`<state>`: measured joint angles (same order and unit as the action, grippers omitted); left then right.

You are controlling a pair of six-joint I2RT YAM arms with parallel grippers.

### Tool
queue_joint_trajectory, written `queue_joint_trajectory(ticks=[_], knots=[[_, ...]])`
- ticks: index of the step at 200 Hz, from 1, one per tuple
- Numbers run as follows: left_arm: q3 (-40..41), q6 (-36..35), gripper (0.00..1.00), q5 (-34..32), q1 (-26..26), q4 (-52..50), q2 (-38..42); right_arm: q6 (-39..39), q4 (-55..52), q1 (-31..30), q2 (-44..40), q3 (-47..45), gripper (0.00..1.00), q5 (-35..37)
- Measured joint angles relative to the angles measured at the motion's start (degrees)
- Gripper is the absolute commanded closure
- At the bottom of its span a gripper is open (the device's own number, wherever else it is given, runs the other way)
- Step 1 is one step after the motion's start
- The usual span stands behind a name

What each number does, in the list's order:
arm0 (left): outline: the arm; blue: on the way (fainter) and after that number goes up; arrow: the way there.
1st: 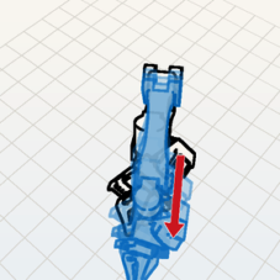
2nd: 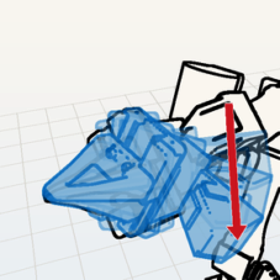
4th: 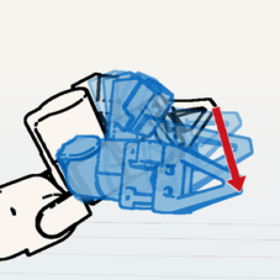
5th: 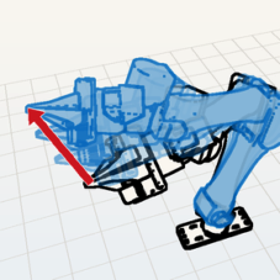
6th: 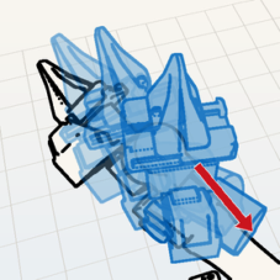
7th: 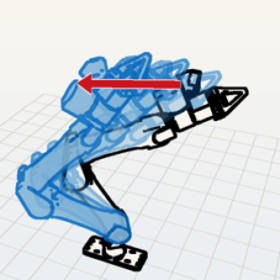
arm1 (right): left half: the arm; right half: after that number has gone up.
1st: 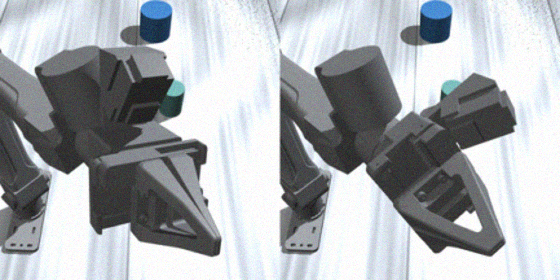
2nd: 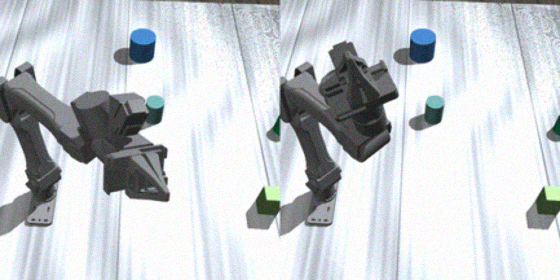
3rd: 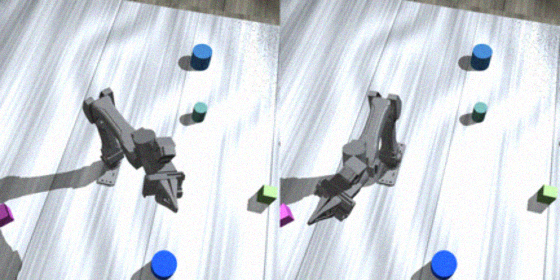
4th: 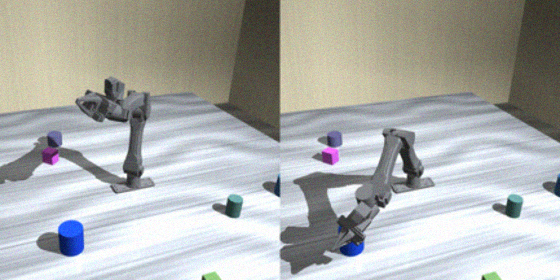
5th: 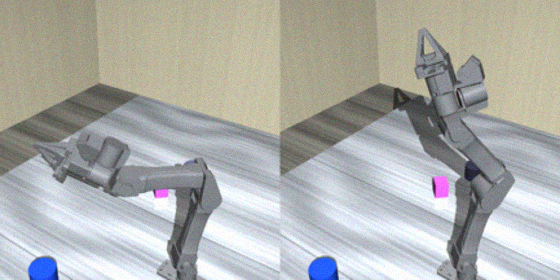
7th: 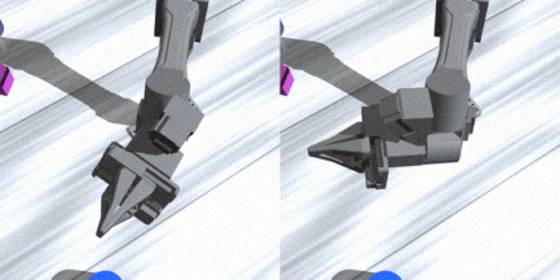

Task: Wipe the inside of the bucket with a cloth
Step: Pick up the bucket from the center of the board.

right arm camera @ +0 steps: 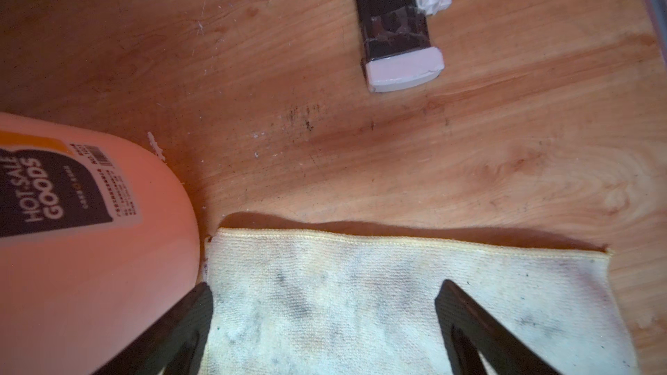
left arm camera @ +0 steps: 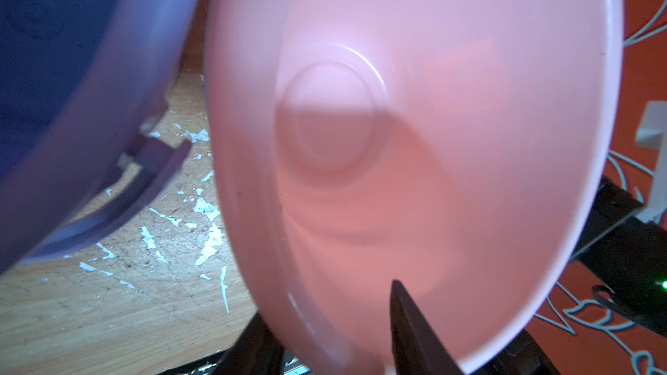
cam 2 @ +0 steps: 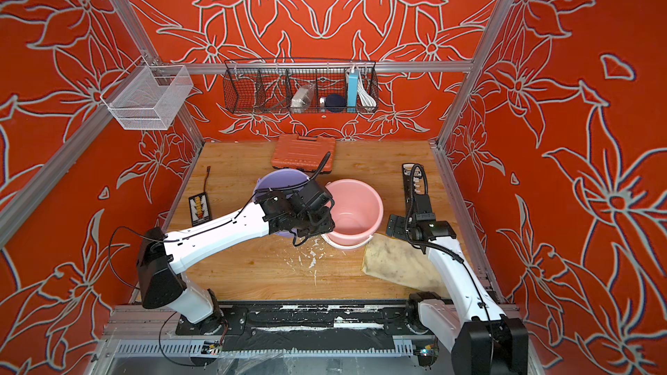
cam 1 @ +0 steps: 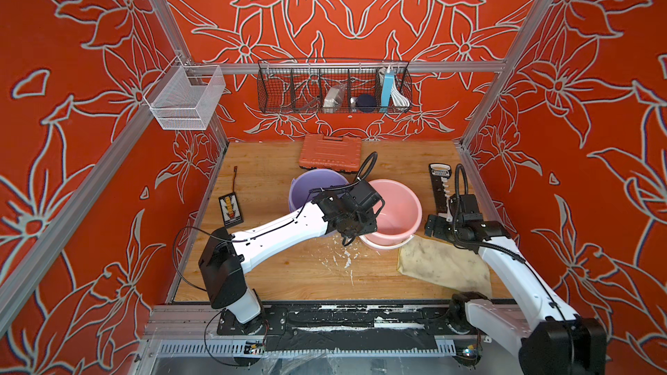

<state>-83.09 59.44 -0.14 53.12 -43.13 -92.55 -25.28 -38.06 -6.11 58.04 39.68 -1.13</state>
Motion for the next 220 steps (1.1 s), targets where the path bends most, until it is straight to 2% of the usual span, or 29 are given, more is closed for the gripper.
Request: queue_joint_trajectory(ticks=[22,40,53,72,82,95,134,220], knots=[[-1.49,0.00,0.65,0.13,-0.04,-0.11,-1.11,0.00,0.37,0.00,1.60,0.00,0.02,-0.48],[-1.95,-0.17,0.66,0.37,-0.20,-0.11,-2.36,-0.07,0.44,0.00,2.67,0.00,0.02,-0.92],[-2.01,-0.11,0.72,0.46,-0.26,0.15,-3.15,-0.20,0.44,0.00,2.82,0.00,0.02,-1.27],[-2.36,-0.15,0.73,0.44,-0.50,0.04,-3.91,-0.35,0.33,0.13,2.69,-0.02,0.02,-1.53],[-2.40,0.04,0.78,0.46,-0.66,0.13,-4.22,-0.48,0.35,0.13,2.69,-0.02,0.02,-1.55],[-2.43,0.24,0.79,0.39,-1.07,-0.02,-4.33,-0.57,0.15,0.13,2.69,-0.02,0.02,-1.46],[-3.89,-0.61,1.00,0.28,-2.43,-1.46,-5.40,-0.81,-0.13,0.26,2.89,-0.11,0.02,-1.53],[-16.20,-7.82,1.00,1.88,-6.12,-8.76,-9.66,-1.53,-2.19,0.22,4.33,-0.09,0.02,-1.29]])
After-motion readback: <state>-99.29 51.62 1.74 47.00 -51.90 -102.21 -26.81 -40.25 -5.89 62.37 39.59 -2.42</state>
